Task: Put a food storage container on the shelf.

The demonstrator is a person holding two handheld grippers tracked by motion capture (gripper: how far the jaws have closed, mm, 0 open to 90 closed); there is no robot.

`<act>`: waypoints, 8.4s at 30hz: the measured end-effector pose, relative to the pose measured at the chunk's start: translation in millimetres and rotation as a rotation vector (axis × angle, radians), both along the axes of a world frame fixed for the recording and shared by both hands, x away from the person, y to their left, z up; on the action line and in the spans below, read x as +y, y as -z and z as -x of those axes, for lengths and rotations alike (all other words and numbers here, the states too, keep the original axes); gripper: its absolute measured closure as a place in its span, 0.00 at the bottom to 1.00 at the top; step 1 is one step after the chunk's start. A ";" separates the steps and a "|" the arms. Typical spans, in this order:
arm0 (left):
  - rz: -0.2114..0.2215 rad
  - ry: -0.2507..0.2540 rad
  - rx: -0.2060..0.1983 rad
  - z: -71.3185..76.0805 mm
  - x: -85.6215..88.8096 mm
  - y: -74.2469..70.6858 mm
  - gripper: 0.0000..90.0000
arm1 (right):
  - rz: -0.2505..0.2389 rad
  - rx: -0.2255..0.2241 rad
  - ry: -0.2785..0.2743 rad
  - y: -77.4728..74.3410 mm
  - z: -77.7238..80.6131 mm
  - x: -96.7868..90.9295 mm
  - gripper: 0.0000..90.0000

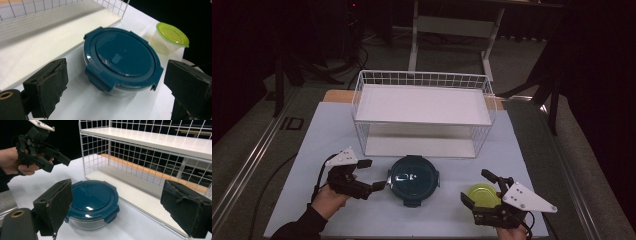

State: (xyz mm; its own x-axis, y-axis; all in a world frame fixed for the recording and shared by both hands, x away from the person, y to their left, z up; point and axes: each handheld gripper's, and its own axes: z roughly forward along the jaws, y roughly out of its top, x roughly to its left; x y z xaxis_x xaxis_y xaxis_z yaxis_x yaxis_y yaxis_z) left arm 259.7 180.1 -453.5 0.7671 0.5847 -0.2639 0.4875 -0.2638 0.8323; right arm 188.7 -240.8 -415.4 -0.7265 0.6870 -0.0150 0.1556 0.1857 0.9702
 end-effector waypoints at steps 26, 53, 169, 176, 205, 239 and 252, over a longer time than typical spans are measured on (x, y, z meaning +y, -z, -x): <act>0.064 -0.107 0.312 -42.6 -8.0 33.6 0.07 | 0.035 0.158 -0.033 -9.0 -37.0 36.4 0.12; 0.208 -0.145 0.740 -58.2 -10.8 64.8 0.47 | 0.047 0.325 -0.025 9.7 -51.3 49.0 0.24; 0.219 0.100 0.546 -26.7 -30.8 58.1 0.58 | -0.074 1.028 -0.113 66.2 -115.5 29.7 0.61; 0.245 0.073 0.531 -32.3 -30.0 36.1 0.59 | -0.107 1.011 -0.123 53.6 -117.2 27.2 0.62; 0.310 0.016 0.354 -54.1 -23.8 -89.2 0.59 | -0.183 0.838 -0.131 -58.3 -134.8 28.6 0.62; 0.325 -0.077 0.338 -150.5 -25.5 -134.7 0.58 | -0.213 0.840 -0.015 -116.5 -226.5 33.5 0.61; 0.302 -0.175 0.340 -164.1 -28.9 -121.7 0.50 | -0.159 0.848 0.110 -117.4 -243.5 44.4 0.62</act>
State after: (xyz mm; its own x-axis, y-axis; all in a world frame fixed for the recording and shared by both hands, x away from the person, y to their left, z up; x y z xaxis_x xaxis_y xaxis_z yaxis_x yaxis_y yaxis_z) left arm 423.8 151.2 -331.8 0.5052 0.5558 -0.6602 0.7606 0.0748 0.6449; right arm 432.2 -196.3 -298.0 -0.3782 0.7019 0.6036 0.8470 -0.0006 0.5315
